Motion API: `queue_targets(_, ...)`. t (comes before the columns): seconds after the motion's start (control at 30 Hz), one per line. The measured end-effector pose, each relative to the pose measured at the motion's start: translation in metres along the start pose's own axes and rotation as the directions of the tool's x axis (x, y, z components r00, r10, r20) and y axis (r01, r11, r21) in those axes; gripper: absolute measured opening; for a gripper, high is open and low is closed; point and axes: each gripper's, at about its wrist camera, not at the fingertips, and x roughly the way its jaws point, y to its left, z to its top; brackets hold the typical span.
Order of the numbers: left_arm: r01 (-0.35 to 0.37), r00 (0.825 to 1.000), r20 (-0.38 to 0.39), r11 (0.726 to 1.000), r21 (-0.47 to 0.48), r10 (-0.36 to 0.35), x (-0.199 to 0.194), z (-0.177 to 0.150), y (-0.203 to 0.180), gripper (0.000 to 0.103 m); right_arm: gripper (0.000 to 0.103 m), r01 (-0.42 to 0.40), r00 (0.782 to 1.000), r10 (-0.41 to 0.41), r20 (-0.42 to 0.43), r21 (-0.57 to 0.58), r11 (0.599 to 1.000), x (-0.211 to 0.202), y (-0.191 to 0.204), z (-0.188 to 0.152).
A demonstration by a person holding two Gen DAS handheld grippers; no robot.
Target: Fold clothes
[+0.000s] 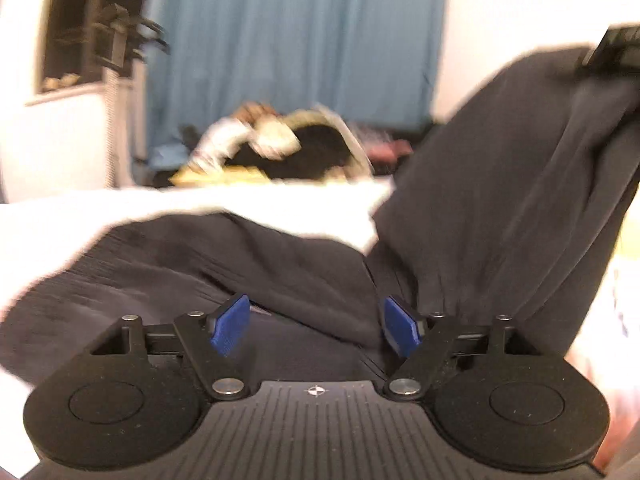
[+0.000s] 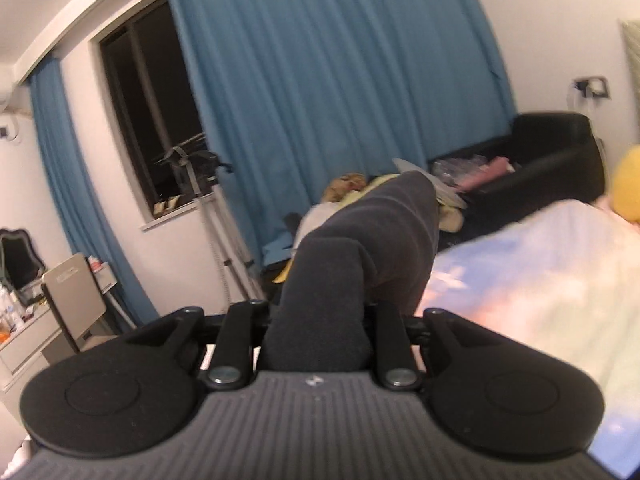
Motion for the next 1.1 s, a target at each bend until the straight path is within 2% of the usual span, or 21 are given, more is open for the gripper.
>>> queue_targets(0.1, -0.070, 0.994, 0.076, 0.995, -0.072, 0.076, -0.042, 0.015, 0.034, 0.079, 0.024, -0.032, 0.999, 0.032, -0.001, -0.053, 0.998, 0.025, 0.047, -0.003)
queue_targets(0.2, -0.133, 0.969, 0.178, 0.969, -0.206, 0.171, -0.081, 0.027, 0.068, 0.089, 0.024, -0.064, 0.998, 0.064, -0.005, -0.106, 0.992, 0.051, 0.093, -0.007)
queue_targets(0.27, -0.149, 0.952, 0.220, 0.949, -0.277, 0.213, -0.095, 0.036, 0.088, 0.089, 0.024, -0.088, 0.996, 0.083, -0.040, -0.136, 0.987, 0.077, 0.128, -0.024)
queue_targets(0.4, -0.185, 0.917, 0.256, 0.897, -0.402, 0.304, -0.109, 0.041, 0.131, 0.089, 0.024, -0.147, 0.985, 0.121, -0.126, -0.217, 0.965, 0.127, 0.192, -0.072)
queue_targets(0.53, -0.220, 0.896, 0.246, 0.850, -0.479, 0.370, -0.104, 0.034, 0.168, 0.089, 0.024, -0.205, 0.961, 0.126, -0.246, -0.326, 0.923, 0.175, 0.244, -0.141)
queue_targets(0.57, -0.234, 0.893, 0.234, 0.839, -0.491, 0.386, -0.099, 0.030, 0.176, 0.089, 0.025, -0.224, 0.956, 0.144, -0.254, -0.321, 0.920, 0.176, 0.244, -0.144)
queue_targets(0.67, -0.251, 0.902, 0.187, 0.824, -0.508, 0.390, -0.097, 0.023, 0.198, 0.089, 0.030, -0.282, 0.940, 0.198, -0.277, -0.307, 0.909, 0.181, 0.245, -0.153)
queue_targets(0.73, -0.245, 0.907, 0.180, 0.825, -0.510, 0.380, -0.099, 0.017, 0.205, 0.089, 0.034, -0.320, 0.928, 0.233, -0.292, -0.296, 0.900, 0.183, 0.246, -0.158)
queue_targets(0.8, -0.229, 0.918, 0.167, 0.823, -0.520, 0.360, -0.094, 0.013, 0.209, 0.089, 0.044, -0.357, 0.913, 0.268, -0.307, -0.285, 0.890, 0.186, 0.247, -0.164)
queue_targets(0.87, -0.204, 0.931, 0.155, 0.822, -0.532, 0.332, -0.095, 0.010, 0.212, 0.089, 0.058, -0.394, 0.897, 0.302, -0.321, -0.273, 0.878, 0.189, 0.247, -0.169)
queue_targets(0.93, -0.200, 0.930, 0.167, 0.833, -0.515, 0.327, -0.099, 0.011, 0.215, 0.089, 0.061, -0.433, 0.879, 0.340, -0.336, -0.261, 0.863, 0.191, 0.248, -0.174)
queue_targets(1.07, -0.216, 0.921, 0.185, 0.844, -0.491, 0.343, -0.103, 0.010, 0.207, 0.089, 0.072, -0.622, 0.762, 0.510, -0.399, -0.235, 0.747, 0.146, 0.236, -0.150)
queue_targets(1.1, -0.209, 0.921, 0.189, 0.843, -0.496, 0.340, -0.104, 0.010, 0.205, 0.089, 0.075, -0.643, 0.751, 0.526, -0.399, -0.262, 0.720, 0.131, 0.232, -0.145)
